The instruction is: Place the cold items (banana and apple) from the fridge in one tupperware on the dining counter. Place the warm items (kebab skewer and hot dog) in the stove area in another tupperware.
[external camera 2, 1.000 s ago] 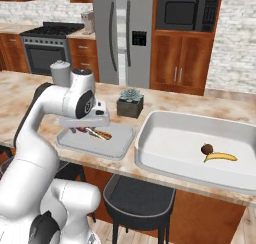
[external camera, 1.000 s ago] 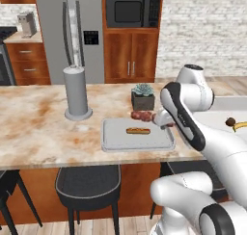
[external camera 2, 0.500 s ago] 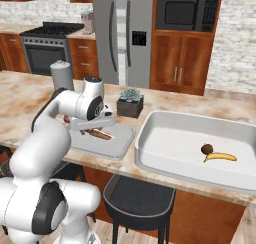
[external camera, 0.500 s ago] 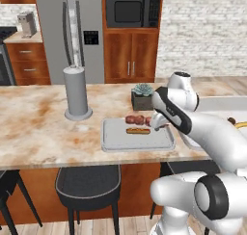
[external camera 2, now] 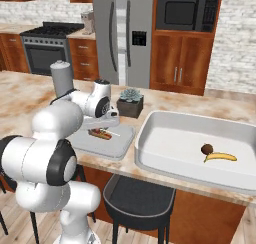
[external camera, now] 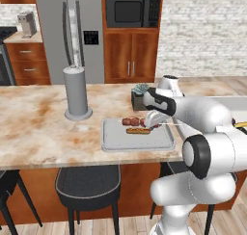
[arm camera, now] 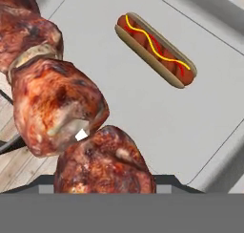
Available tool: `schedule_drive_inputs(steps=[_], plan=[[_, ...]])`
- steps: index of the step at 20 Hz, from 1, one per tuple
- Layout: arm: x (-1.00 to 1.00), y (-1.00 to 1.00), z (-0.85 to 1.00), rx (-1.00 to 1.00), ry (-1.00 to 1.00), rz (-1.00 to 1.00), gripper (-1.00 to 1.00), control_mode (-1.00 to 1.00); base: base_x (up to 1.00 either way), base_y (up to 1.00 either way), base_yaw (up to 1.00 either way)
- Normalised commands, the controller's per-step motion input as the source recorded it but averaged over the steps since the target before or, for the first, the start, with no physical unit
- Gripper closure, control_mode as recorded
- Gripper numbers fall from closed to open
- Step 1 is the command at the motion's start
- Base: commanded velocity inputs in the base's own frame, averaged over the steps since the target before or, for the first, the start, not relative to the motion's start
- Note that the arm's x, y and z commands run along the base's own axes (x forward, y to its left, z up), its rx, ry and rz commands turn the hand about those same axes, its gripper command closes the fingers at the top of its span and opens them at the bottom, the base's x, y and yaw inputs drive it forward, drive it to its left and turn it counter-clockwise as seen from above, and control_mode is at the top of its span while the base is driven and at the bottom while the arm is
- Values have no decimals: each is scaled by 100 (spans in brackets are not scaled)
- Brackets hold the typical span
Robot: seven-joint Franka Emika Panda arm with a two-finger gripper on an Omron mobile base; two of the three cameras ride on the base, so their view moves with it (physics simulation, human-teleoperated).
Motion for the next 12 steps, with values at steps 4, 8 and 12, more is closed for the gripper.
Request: schedule_drive_inputs(steps=[4, 8, 12], plan=[[51, 0, -55, -5, 0, 7, 100, -100, 0, 0, 0], [57, 0, -54, -10, 3, 11, 100, -100, 0, 0, 0], [61, 0, -39, -8, 4, 12, 100, -100, 0, 0, 0]])
